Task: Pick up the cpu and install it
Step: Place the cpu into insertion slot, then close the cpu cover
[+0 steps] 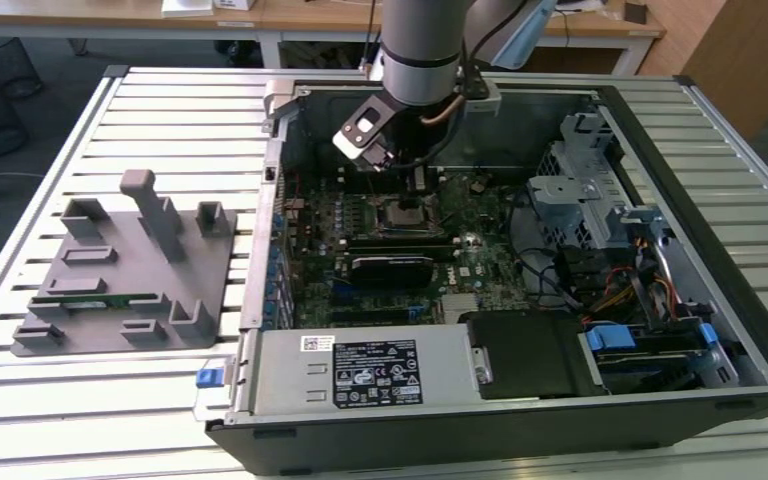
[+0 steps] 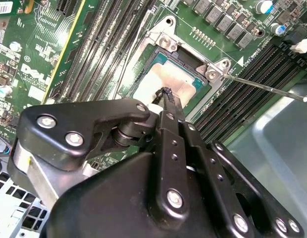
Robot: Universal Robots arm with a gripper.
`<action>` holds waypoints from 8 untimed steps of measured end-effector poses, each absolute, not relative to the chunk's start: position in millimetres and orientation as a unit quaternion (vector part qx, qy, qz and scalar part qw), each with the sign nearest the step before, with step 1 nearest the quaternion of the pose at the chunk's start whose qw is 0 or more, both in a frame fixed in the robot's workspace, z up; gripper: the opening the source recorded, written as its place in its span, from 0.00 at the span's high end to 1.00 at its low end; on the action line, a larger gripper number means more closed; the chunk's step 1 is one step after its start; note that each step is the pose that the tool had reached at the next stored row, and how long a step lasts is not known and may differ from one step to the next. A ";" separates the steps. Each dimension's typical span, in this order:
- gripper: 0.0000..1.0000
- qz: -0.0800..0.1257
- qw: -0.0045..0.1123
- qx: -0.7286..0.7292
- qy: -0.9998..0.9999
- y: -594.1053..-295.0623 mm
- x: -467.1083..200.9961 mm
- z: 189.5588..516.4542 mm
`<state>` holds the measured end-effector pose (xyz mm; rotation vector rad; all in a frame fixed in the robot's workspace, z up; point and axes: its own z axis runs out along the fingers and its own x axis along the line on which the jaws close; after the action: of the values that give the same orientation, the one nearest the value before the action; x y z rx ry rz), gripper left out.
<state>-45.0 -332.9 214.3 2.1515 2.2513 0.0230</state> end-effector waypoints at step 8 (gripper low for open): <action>0.89 0.007 0.014 0.691 0.723 -333.0 -45.0 217.0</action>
<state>-45.0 -333.0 217.0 2.1515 2.2513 0.0229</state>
